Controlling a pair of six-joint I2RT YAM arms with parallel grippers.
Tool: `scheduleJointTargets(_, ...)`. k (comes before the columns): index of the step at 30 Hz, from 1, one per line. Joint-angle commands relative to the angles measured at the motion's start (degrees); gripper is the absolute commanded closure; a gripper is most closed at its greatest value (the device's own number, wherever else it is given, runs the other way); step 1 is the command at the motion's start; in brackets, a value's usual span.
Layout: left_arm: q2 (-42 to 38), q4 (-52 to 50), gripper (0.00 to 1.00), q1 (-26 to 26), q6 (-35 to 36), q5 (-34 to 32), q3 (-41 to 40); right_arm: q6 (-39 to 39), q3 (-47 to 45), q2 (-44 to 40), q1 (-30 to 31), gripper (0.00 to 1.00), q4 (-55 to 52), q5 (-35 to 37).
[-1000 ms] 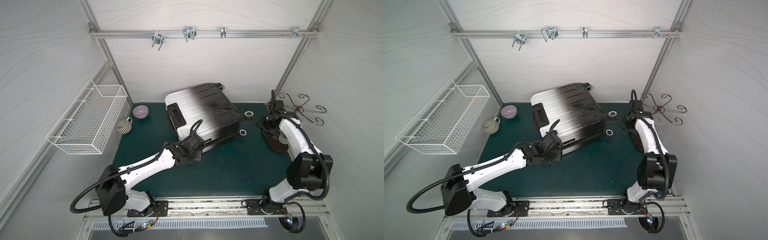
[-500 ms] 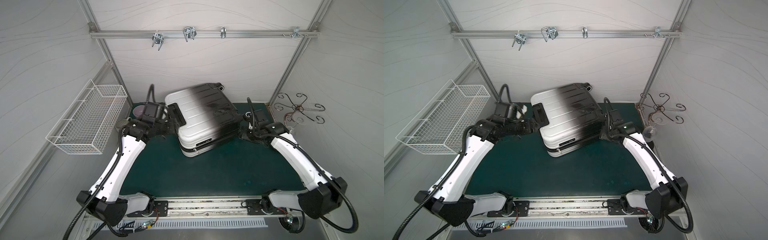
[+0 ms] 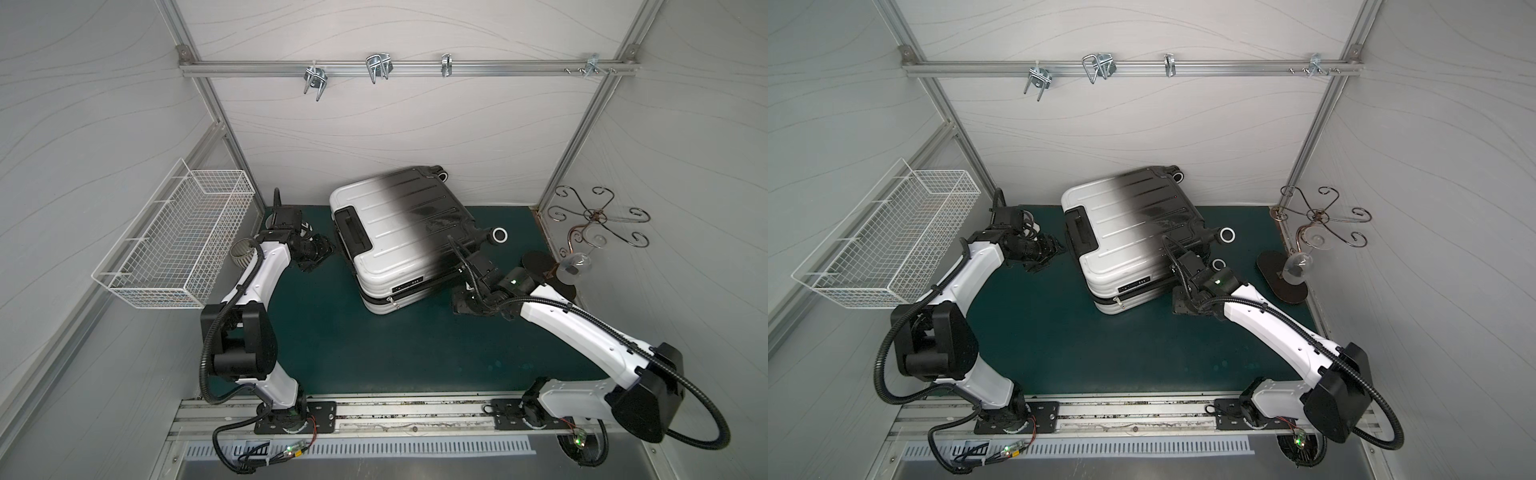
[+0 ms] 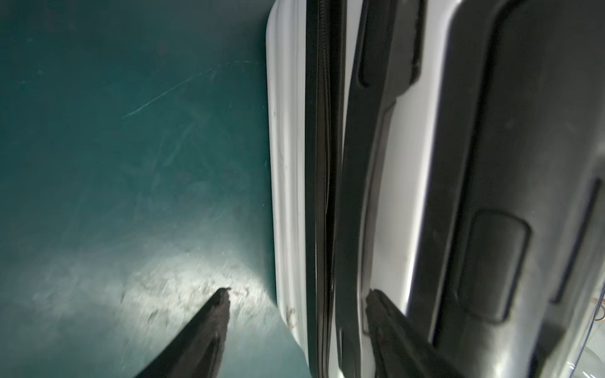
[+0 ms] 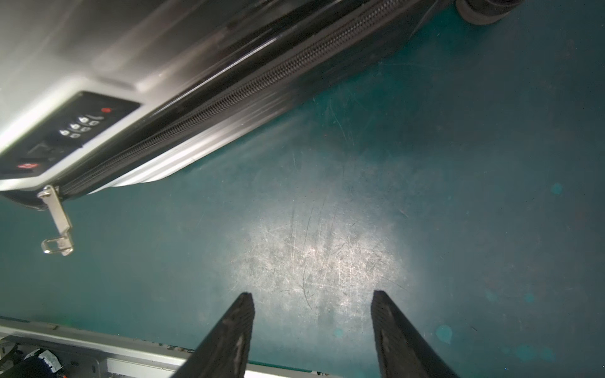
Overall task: Close the suitcase zippers
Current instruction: Pick up the suitcase from the center of the board.
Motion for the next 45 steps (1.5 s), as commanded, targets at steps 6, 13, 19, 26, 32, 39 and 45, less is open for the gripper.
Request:
scheduleJointTargets(6,4.04,7.97,0.37,-3.15,-1.50,-1.59,1.61,0.67,-1.52,0.14,0.56,0.41,1.41,0.67)
scheduleJointTargets(13,4.55,9.60,0.38,-3.27,-2.23,-1.95,1.74,1.41,-4.85,-0.09,1.33,0.42,5.29,-1.61)
scheduleJointTargets(19,3.61,11.85,0.38,-4.11,-3.83,-0.99,2.55,0.81,-4.70,2.59,3.79,0.42,7.21,-1.35)
scheduleJointTargets(26,2.54,12.02,0.39,-4.28,-4.36,-2.04,4.13,1.23,-5.60,4.01,4.68,0.42,8.71,-1.98)
scheduleJointTargets(32,7.14,10.52,0.45,-5.60,-2.95,-5.11,4.48,0.82,-5.23,4.38,4.80,0.42,8.51,-1.26)
scheduleJointTargets(39,11.50,15.26,0.74,-5.64,-4.66,-4.19,-0.04,0.60,-4.71,5.01,4.92,0.43,9.24,-1.59)
scheduleJointTargets(45,5.92,15.19,1.00,-8.68,-7.52,0.18,1.50,-8.09,-6.76,4.31,10.58,0.41,20.22,-1.59)
